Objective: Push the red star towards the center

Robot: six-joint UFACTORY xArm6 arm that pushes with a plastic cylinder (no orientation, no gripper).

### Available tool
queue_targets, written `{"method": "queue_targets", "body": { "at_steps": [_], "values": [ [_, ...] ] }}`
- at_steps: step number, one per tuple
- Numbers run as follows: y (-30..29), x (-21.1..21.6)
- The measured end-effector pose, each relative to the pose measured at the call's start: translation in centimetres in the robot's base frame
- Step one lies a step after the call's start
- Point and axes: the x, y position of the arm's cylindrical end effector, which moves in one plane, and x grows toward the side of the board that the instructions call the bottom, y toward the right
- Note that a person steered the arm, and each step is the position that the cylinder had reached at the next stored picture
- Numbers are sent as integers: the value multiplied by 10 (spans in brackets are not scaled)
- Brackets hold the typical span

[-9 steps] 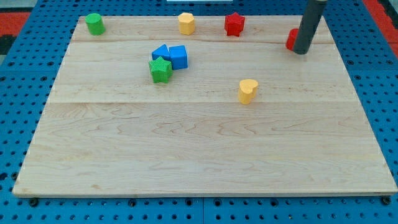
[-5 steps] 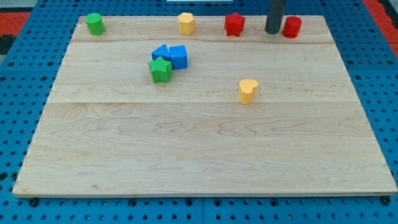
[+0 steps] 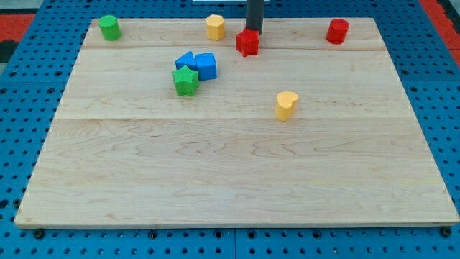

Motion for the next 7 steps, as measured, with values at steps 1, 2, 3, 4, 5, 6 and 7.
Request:
{"method": "queue_targets", "body": {
  "at_steps": [1,2,3,4,5,6,7],
  "values": [
    [0,25],
    [0,66],
    [0,57],
    [-8,42],
    [-25,76],
    [-27,113],
    [-12,99]
  ]
}}
